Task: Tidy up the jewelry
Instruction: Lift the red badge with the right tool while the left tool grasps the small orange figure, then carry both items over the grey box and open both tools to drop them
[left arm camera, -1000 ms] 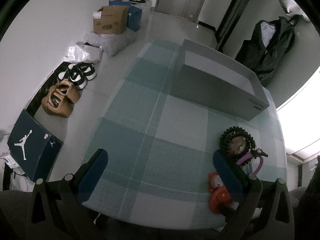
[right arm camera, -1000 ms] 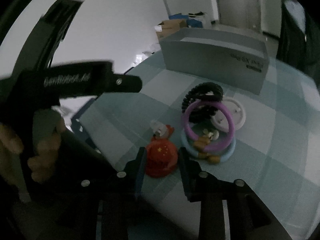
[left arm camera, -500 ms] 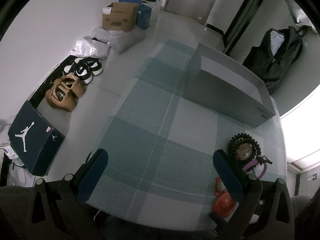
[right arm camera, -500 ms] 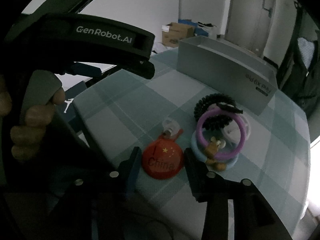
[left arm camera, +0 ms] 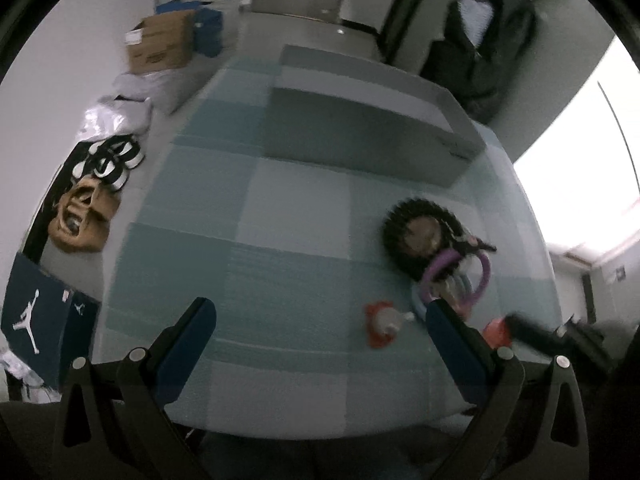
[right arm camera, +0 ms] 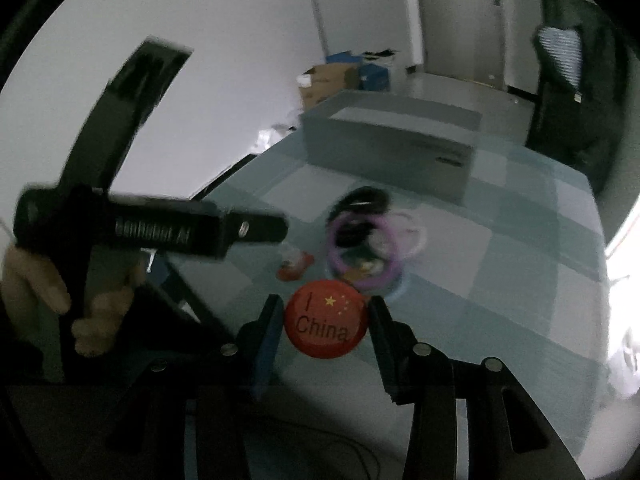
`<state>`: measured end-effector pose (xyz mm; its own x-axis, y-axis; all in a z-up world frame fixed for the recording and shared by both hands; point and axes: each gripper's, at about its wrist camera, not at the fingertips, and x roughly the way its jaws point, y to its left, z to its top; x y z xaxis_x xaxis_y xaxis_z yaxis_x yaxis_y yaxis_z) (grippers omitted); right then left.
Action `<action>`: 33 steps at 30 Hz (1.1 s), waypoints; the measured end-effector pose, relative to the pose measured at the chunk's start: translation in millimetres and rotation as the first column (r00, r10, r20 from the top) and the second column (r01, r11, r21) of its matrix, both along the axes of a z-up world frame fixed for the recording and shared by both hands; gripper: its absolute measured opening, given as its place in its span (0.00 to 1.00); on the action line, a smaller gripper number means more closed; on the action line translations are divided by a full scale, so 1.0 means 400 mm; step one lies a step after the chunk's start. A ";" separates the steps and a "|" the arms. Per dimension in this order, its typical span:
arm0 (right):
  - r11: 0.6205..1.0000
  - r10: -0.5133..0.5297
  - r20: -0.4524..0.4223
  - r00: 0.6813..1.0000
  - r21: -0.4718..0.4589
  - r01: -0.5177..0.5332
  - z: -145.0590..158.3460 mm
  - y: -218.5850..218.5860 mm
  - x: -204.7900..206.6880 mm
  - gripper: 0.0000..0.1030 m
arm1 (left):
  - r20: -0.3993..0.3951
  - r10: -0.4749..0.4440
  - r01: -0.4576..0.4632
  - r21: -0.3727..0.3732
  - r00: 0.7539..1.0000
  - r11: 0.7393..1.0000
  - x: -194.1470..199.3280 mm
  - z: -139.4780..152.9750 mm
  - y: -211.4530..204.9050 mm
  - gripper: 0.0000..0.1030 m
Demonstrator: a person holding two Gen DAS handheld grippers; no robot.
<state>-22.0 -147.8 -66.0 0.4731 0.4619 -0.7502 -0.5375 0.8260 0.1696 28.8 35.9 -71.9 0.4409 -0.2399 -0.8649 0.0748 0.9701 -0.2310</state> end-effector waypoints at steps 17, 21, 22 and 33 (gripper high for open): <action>0.972 -0.185 -0.003 0.983 0.144 0.184 0.049 -0.155 0.053 0.41 | 0.005 -0.153 0.152 0.093 0.988 0.984 -0.017 -0.010 -0.068 0.14; 0.968 -0.193 -0.008 0.981 0.159 0.192 0.051 -0.155 0.058 0.41 | 0.009 -0.148 0.147 0.066 0.989 0.987 -0.019 0.003 -0.052 0.14; 0.967 -0.195 -0.012 0.981 0.167 0.195 0.052 -0.155 0.062 0.41 | 0.017 -0.145 0.144 0.063 0.989 0.988 -0.020 0.010 -0.051 0.14; 0.942 -0.206 -0.042 0.978 0.261 0.210 0.102 -0.152 0.140 0.41 | 0.103 -0.082 0.081 0.016 0.991 0.997 0.014 0.105 -0.028 0.14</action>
